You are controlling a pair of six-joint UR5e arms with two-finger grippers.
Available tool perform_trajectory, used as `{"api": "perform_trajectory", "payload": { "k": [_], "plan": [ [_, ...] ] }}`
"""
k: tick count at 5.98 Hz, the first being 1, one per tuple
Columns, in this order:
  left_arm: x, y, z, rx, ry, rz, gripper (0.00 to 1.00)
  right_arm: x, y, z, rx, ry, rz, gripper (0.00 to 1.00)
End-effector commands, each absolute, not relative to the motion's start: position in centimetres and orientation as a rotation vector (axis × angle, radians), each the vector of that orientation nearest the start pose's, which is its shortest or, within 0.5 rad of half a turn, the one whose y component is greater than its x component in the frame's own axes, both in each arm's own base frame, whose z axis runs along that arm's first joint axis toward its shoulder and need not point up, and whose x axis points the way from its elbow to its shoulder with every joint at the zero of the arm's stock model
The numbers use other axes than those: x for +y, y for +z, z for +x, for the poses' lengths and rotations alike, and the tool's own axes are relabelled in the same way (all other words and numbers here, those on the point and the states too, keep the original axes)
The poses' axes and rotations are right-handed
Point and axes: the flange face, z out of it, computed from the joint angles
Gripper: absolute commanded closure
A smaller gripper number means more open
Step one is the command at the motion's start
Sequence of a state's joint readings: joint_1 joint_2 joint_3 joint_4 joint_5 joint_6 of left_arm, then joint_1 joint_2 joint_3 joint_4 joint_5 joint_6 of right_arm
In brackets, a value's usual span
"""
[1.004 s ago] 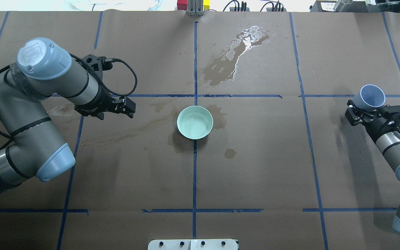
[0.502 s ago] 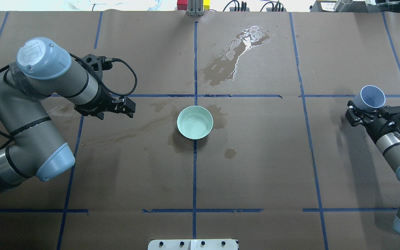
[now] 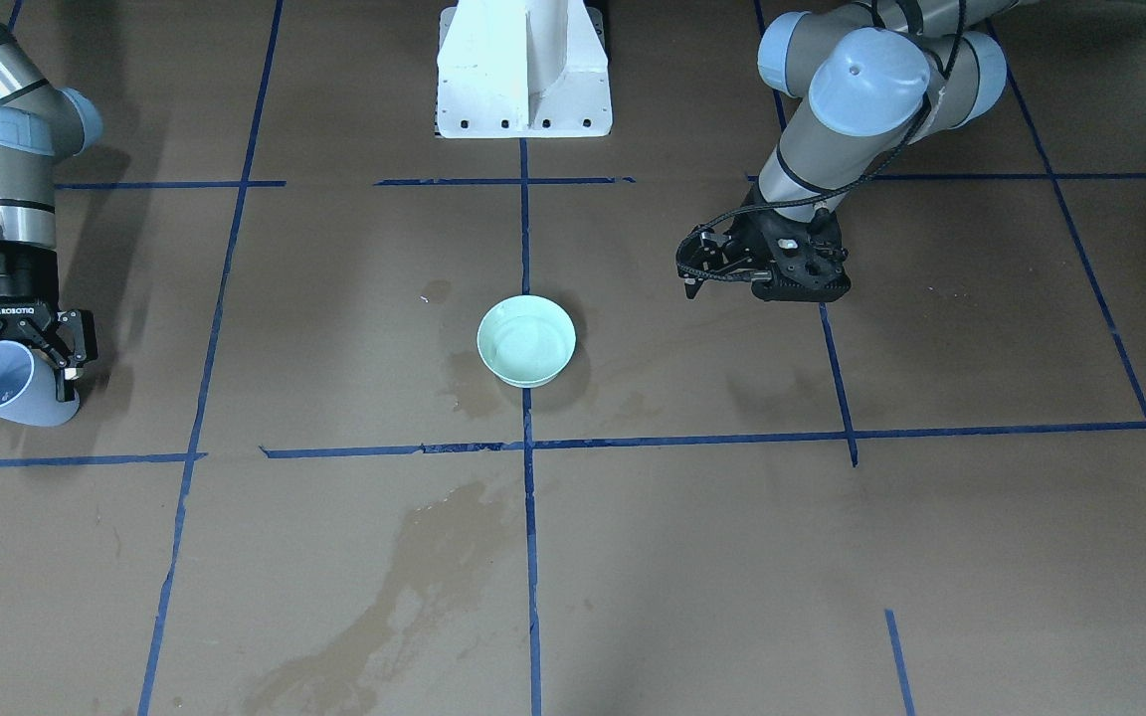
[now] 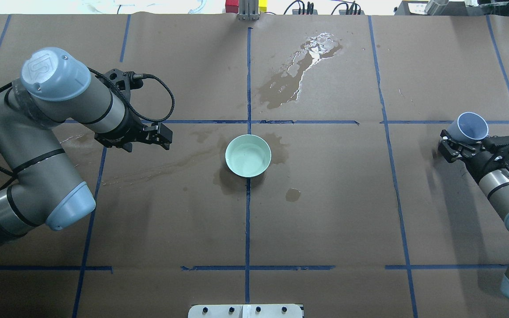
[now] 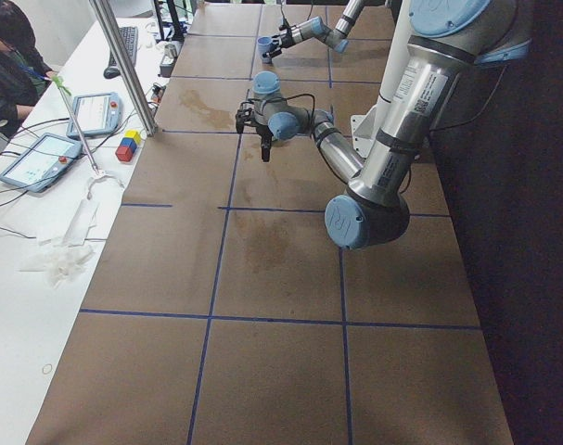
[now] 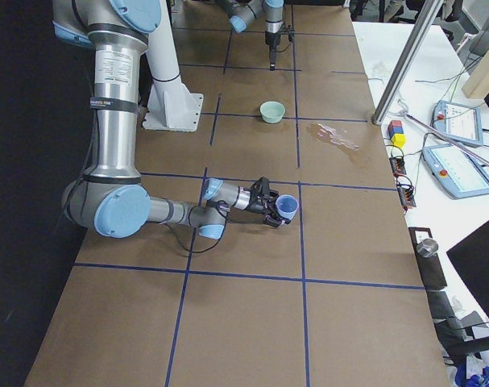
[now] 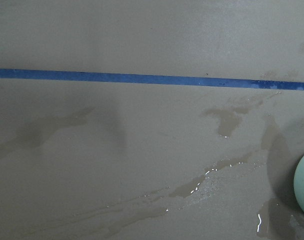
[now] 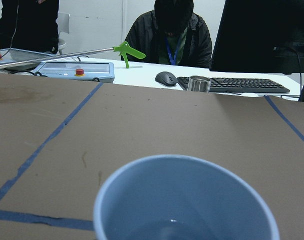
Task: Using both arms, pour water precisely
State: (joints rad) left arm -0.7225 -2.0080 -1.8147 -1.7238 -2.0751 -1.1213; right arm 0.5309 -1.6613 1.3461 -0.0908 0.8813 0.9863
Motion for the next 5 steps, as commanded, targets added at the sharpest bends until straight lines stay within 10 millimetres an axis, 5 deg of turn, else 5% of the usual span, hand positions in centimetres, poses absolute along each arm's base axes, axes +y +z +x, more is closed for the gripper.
{"api": "perform_trajectory", "payload": {
  "k": [1, 5],
  "plan": [
    [-47.1, 28.5, 40.6, 0.941, -0.042, 0.056, 0.0, -39.4, 64.6, -28.4, -0.626, 0.355, 1.105, 0.02],
    [-47.2, 28.5, 40.5, 0.941, -0.043, 0.056, 0.0, -36.7, 65.5, -28.8, -0.712, 0.373, 1.083, 0.0]
  ]
}}
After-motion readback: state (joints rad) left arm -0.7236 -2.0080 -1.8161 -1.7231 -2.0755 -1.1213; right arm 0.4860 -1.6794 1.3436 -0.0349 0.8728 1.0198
